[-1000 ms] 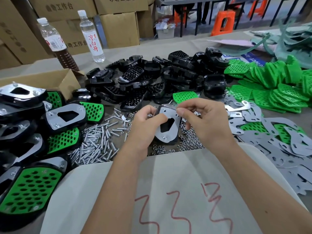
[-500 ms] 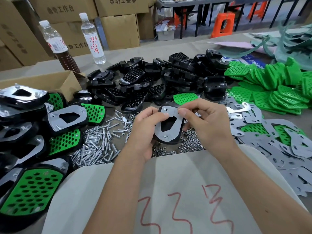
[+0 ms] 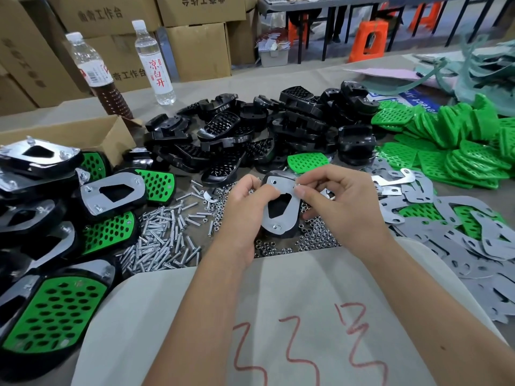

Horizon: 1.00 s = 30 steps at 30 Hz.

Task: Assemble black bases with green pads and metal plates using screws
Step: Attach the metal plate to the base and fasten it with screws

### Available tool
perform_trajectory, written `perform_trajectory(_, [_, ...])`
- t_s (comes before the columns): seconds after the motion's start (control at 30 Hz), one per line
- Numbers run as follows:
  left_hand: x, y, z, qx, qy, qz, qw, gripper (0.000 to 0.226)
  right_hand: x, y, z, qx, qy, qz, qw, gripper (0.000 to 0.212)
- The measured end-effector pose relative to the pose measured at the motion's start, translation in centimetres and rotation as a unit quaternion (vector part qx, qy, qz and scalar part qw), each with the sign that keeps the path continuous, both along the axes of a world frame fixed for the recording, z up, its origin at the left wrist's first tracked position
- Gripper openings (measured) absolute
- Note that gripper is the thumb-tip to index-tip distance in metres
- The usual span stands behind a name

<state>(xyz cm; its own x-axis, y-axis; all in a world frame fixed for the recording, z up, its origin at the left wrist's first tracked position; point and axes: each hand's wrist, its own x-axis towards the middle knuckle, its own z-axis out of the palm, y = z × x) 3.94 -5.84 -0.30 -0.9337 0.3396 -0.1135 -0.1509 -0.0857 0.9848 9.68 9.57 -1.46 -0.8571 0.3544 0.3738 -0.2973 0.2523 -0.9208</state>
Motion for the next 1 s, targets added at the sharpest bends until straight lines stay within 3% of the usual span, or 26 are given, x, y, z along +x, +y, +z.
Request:
perform_trajectory(0.17, [0.11,0.02,0.05,0.012,0.005,-0.007,1.0,0.023,-0.1,0.28,0.05,-0.026,-0.008,0.034,0.999,0.012])
perform_trajectory(0.4, [-0.05,-0.06,-0.38,0.033,0.03,0.0,0.999,0.027,-0.24,0.5,-0.12,-0.066,-0.004,0.096,0.993,0.016])
perform_trajectory(0.73, [0.09,0.25,-0.65,0.038,0.058,0.019,0.997,0.02,-0.16,0.12,0.12,-0.068,-0.025,0.07,0.995,0.02])
perform_trajectory(1.0, [0.21,0.45,-0.73,0.043,0.055,0.015,0.997,0.02,-0.29,0.23,0.05,-0.108,-0.032,0.053,0.992,0.012])
